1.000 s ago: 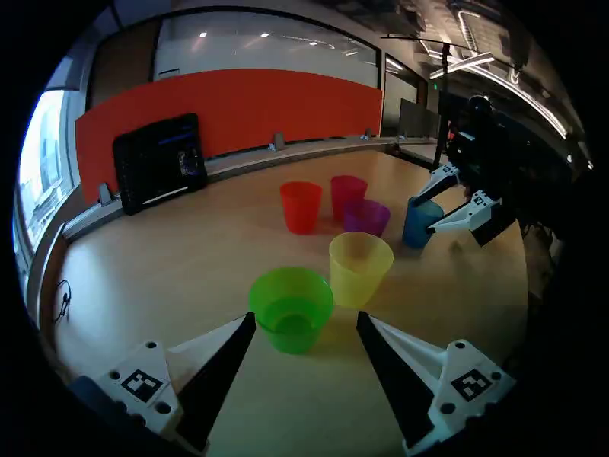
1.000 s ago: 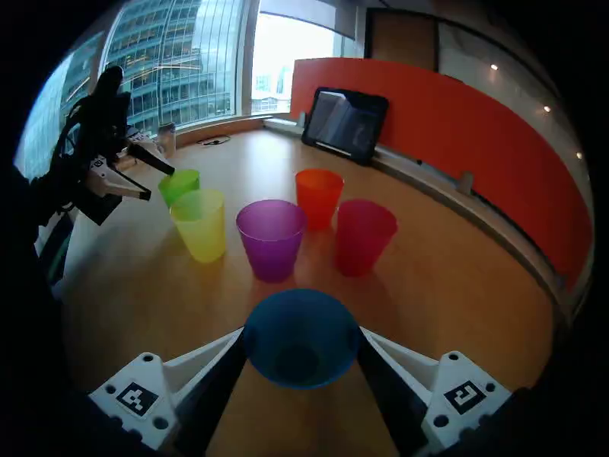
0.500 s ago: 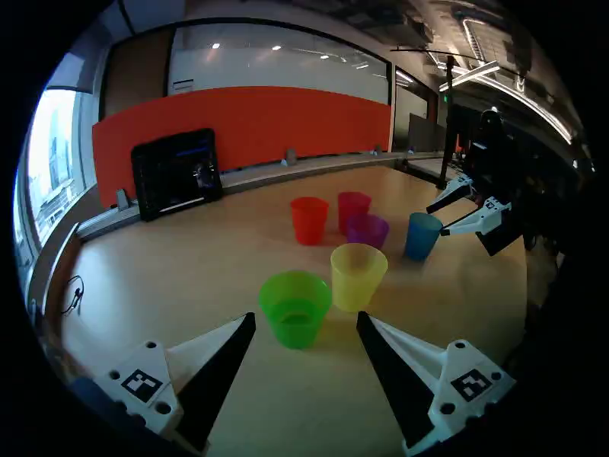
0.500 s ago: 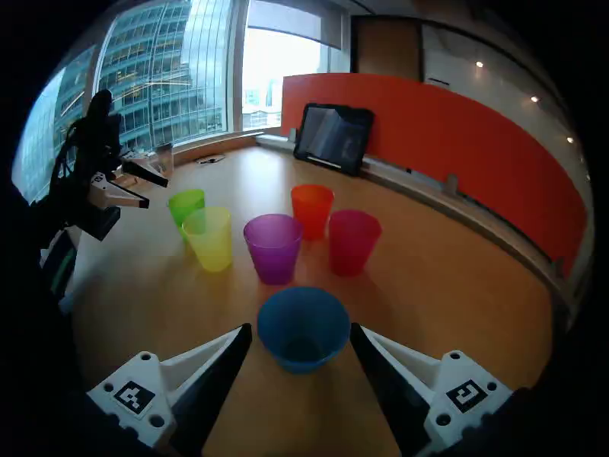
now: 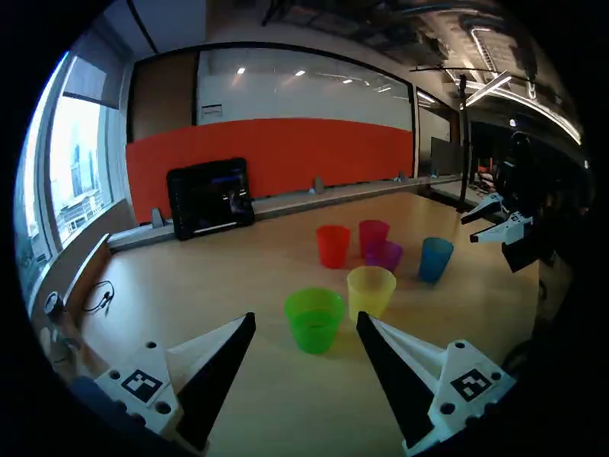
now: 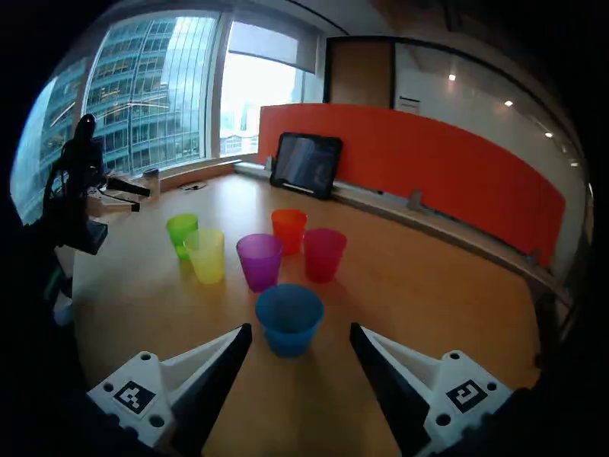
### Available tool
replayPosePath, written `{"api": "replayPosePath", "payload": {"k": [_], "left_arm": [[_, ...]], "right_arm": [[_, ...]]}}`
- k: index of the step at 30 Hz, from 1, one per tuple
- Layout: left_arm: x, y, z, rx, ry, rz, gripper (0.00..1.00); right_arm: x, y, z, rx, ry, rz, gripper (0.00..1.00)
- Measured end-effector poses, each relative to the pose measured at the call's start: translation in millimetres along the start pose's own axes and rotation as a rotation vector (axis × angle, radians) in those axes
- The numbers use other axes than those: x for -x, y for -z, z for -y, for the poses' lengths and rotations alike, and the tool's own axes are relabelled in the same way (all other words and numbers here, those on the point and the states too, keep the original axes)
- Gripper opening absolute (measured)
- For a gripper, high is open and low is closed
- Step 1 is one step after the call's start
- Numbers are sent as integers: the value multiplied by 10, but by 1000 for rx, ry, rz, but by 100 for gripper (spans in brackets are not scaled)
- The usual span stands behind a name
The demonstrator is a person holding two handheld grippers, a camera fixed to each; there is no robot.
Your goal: Pour water
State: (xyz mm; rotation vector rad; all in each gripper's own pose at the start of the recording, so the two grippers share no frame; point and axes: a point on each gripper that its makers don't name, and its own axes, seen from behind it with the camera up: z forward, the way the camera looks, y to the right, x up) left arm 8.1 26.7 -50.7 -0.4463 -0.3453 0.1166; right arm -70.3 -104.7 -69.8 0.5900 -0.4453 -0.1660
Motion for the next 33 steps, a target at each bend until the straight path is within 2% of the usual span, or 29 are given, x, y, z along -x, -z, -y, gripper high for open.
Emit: {"api": "replayPosePath", "payload": {"k": [6,12,21,26,33], "left_arm": [[-140,49,37,-69,-32,-67,99],[-329,85,72,-136,-43,-148,99],[-539,97,130,-226,-15,-241,99],[-566,100,195,-275,6,-264,99],[-635,113,274,-338,10,-299,99]], "right_arm": [[-71,120,-45,59,-28,-63,100],[-148,211,-171,148,-46,-126,100],[-292,306,-372,287,-81,-219,100],[-393,346,-484,361,-88,-271,100],[-544,421,-658,475,-104,-354,100]]}}
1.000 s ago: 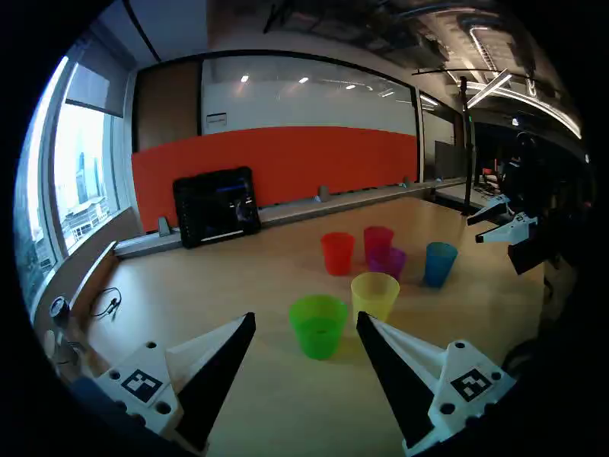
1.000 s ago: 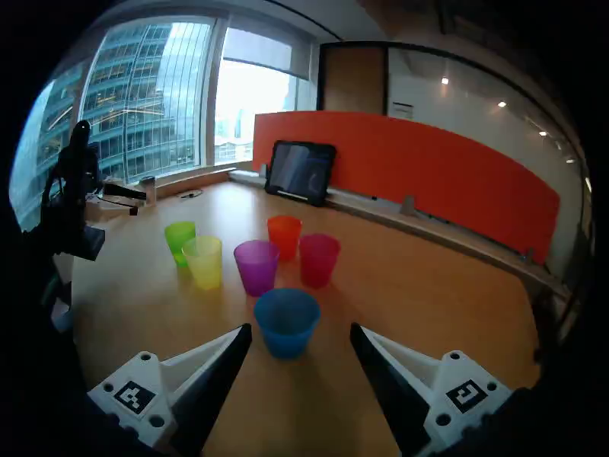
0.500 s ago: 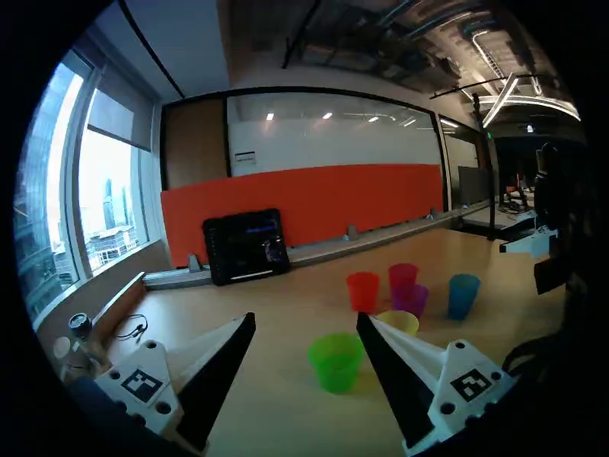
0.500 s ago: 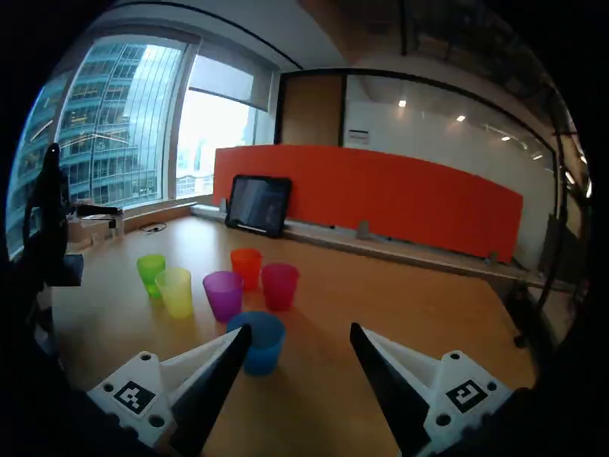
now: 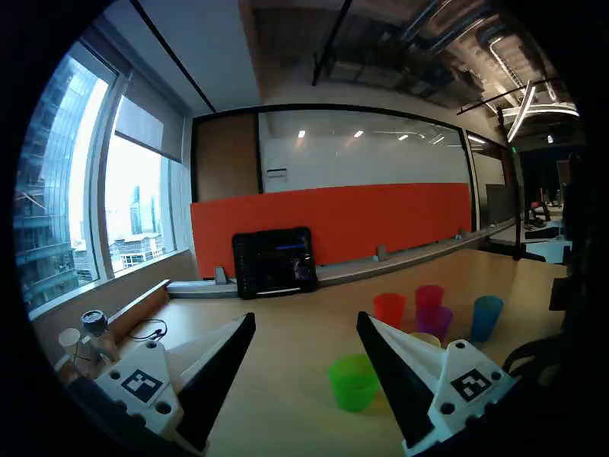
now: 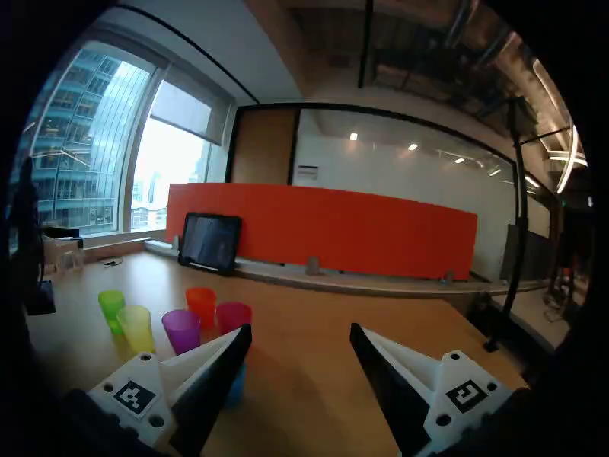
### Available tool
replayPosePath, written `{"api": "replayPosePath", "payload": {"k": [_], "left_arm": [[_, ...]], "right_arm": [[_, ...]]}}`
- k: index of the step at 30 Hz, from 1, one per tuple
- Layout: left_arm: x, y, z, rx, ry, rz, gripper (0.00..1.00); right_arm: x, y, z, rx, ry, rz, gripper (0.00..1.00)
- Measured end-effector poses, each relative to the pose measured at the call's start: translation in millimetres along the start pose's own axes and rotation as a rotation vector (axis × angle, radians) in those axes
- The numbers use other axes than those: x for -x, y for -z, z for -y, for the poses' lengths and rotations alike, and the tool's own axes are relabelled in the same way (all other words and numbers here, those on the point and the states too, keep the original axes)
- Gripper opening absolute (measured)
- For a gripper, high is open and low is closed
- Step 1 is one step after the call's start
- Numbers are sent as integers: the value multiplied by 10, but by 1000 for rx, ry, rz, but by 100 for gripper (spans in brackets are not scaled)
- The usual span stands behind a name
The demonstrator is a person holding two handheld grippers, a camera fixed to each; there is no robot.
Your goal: Pour water
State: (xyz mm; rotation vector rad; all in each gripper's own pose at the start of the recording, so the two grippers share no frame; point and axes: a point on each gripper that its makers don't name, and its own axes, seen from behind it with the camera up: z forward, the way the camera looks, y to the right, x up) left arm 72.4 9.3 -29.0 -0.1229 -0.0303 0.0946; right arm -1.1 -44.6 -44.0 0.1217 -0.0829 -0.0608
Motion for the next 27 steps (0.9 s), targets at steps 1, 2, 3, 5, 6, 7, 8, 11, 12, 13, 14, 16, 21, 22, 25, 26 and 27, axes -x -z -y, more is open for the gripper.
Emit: {"api": "replayPosePath", "payload": {"k": [1,2,3,5,6,7,8,11,12,13,14,16,21,22,25,26,27], "left_arm": [[-5,-11,4,-6,4,-4,99],[-10,-22,9,-13,9,-8,99],[-14,-33,13,-20,13,-11,99],[-11,-62,32,-33,15,-13,99],[-10,-75,42,-40,15,-15,99],[-17,-85,57,-48,15,-18,99],[-24,-96,75,-57,14,-23,99],[-41,-116,114,-81,11,-36,99],[-47,-121,125,-88,10,-41,99],[-54,-128,134,-93,9,-44,99],[-63,-135,144,-99,8,-47,99],[-79,-145,163,-110,3,-54,99],[-85,-172,200,-138,-18,-64,99],[-75,-177,201,-142,-22,-65,99],[-40,-193,200,-155,-32,-67,99],[-24,-198,196,-158,-34,-69,99],[-10,-202,193,-161,-36,-71,99]], "right_arm": [[-21,-5,-16,12,-5,-9,100],[-44,-10,-34,25,-11,-20,100],[-65,-14,-50,36,-17,-29,100],[-117,-12,-98,65,-29,-52,100],[-142,-10,-121,79,-34,-63,100],[-168,-9,-152,95,-38,-75,100],[-197,-8,-186,113,-42,-88,100],[-266,-6,-269,157,-50,-120,100],[-286,-5,-293,170,-53,-130,100],[-299,-3,-309,178,-56,-136,100],[-314,-1,-327,187,-60,-143,100],[-339,5,-347,197,-67,-153,100],[-395,10,-342,199,-87,-168,100],[-399,11,-338,199,-90,-169,100],[-402,13,-322,197,-94,-170,100],[-398,11,-317,197,-94,-168,100],[-394,10,-312,198,-94,-167,100]]}}
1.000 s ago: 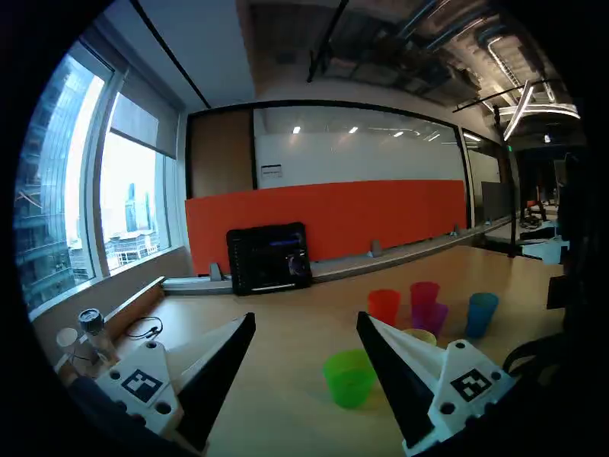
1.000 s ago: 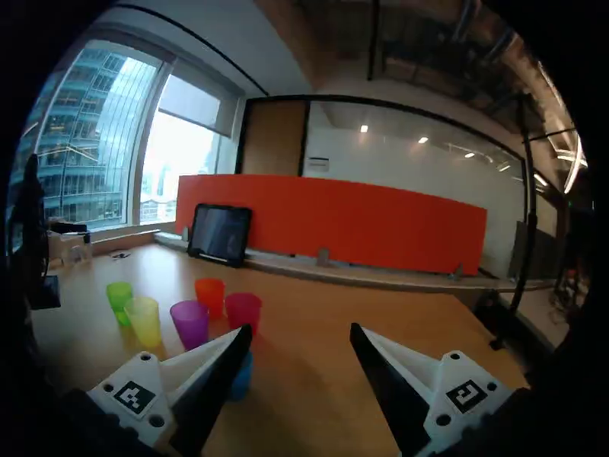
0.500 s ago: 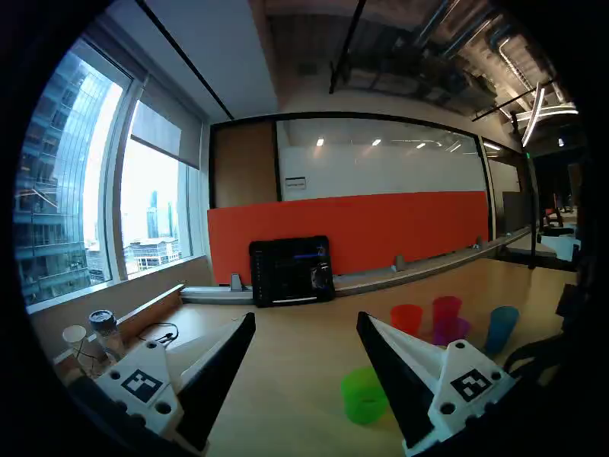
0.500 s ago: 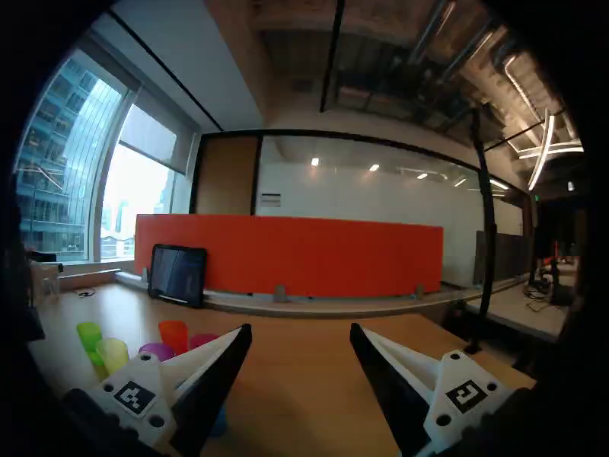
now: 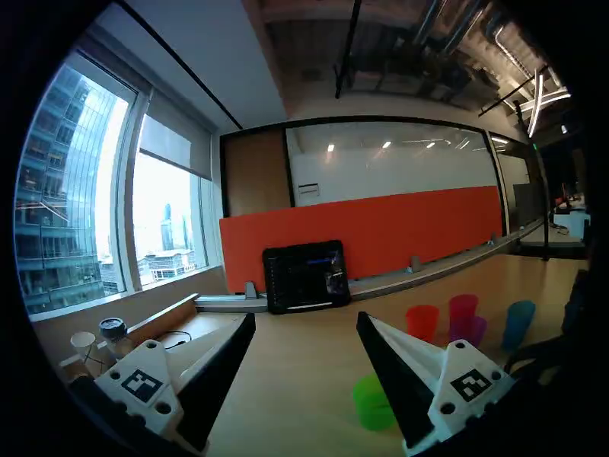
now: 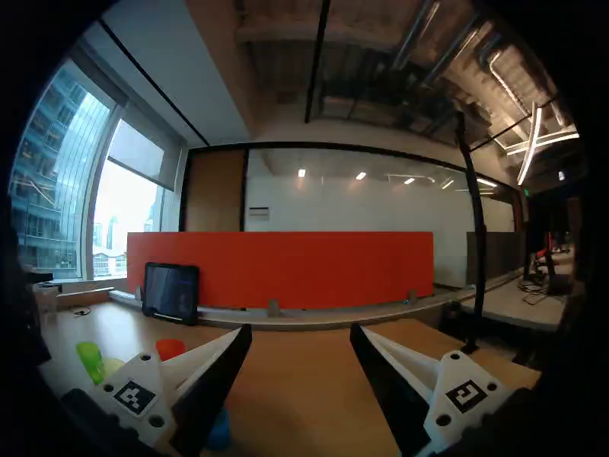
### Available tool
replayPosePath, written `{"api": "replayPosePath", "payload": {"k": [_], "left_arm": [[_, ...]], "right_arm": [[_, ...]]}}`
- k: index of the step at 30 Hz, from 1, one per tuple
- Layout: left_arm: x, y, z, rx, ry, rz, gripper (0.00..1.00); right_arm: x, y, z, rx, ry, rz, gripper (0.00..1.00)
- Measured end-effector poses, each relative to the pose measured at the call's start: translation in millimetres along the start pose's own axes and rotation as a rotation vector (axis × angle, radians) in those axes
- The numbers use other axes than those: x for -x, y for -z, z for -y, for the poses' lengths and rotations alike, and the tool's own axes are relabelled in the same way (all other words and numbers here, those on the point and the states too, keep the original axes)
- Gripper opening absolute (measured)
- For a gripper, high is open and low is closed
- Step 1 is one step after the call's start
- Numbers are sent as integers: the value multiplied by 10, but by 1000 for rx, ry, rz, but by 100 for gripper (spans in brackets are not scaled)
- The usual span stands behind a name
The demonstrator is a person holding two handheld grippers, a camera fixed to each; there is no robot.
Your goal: Pour water
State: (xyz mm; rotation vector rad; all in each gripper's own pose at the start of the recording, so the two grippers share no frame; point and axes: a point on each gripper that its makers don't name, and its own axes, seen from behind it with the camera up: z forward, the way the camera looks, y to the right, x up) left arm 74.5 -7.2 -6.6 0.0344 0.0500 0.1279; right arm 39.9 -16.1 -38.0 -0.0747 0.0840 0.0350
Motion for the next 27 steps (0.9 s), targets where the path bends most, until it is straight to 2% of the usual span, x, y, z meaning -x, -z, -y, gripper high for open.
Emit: {"api": "replayPosePath", "payload": {"k": [12,18,27], "left_arm": [[207,17,-25,-22,-3,-5,99],[329,20,24,-35,24,-7,99],[529,12,-28,-27,54,11,99]], "right_arm": [[-1,-19,17,13,3,20,100],[-29,-18,60,11,13,18,100],[-11,-11,134,4,24,25,100]]}}
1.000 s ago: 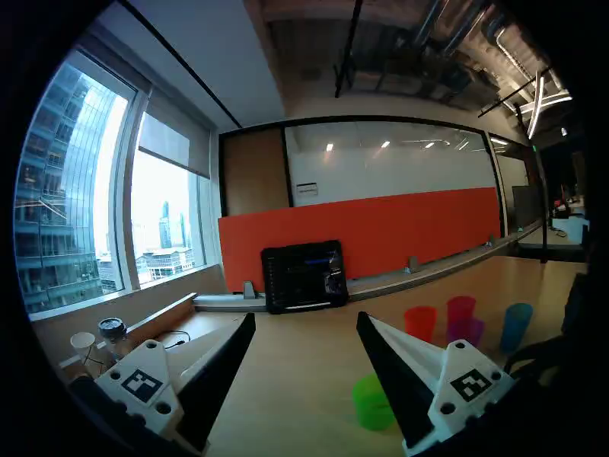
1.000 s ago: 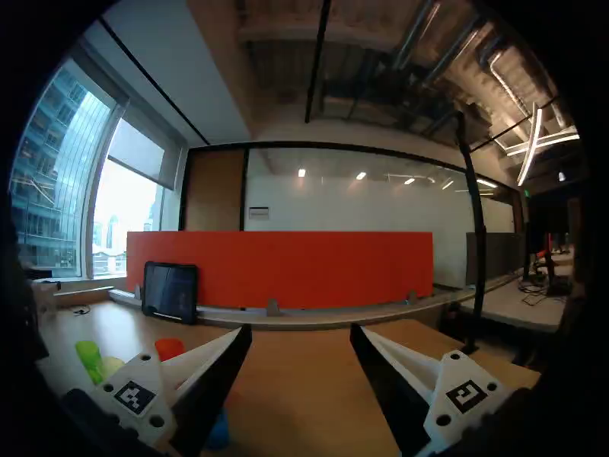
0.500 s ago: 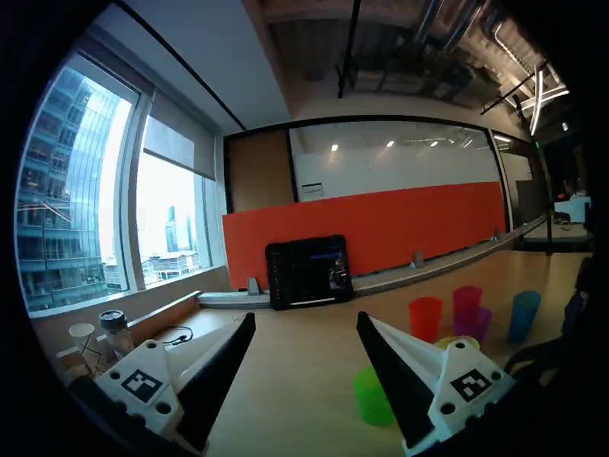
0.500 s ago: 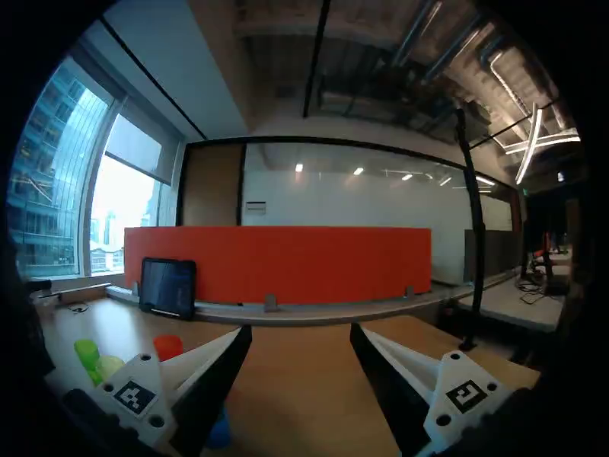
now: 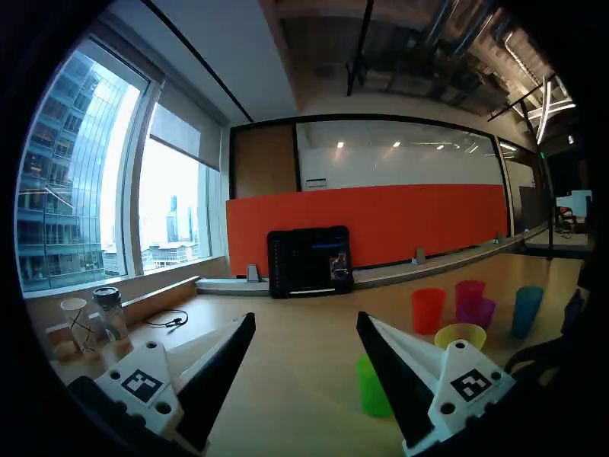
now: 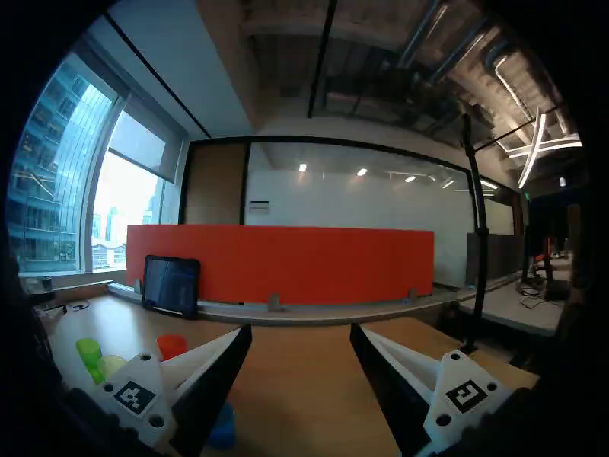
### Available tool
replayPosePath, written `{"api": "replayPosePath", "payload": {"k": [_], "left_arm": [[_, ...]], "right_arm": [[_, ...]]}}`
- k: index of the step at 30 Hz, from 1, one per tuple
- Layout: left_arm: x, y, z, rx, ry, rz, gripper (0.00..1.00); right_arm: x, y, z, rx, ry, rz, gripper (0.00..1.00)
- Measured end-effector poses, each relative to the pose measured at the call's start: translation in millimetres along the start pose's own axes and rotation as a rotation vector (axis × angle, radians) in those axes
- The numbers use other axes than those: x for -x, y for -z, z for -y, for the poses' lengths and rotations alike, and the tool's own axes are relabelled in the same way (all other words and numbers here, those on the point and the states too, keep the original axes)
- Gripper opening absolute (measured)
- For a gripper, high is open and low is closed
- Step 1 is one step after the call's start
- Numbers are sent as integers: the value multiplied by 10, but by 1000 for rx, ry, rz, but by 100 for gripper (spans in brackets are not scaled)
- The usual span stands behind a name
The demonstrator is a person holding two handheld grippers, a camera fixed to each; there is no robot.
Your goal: Pour water
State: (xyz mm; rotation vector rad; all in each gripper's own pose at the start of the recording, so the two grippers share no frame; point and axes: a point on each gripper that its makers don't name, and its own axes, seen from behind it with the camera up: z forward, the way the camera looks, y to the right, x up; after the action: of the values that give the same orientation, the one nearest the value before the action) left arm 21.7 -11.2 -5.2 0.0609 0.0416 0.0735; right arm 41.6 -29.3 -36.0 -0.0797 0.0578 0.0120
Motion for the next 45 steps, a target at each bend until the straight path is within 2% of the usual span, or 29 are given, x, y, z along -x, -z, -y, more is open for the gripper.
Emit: {"api": "replayPosePath", "payload": {"k": [9,24,45], "left_arm": [[78,0,9,4,39,8,99],[172,-12,25,15,74,24,99],[224,-38,27,20,70,44,99]], "right_arm": [[3,-9,27,-4,-2,2,100],[-38,18,53,-5,2,-1,100],[-58,36,-13,-20,20,-19,100]]}}
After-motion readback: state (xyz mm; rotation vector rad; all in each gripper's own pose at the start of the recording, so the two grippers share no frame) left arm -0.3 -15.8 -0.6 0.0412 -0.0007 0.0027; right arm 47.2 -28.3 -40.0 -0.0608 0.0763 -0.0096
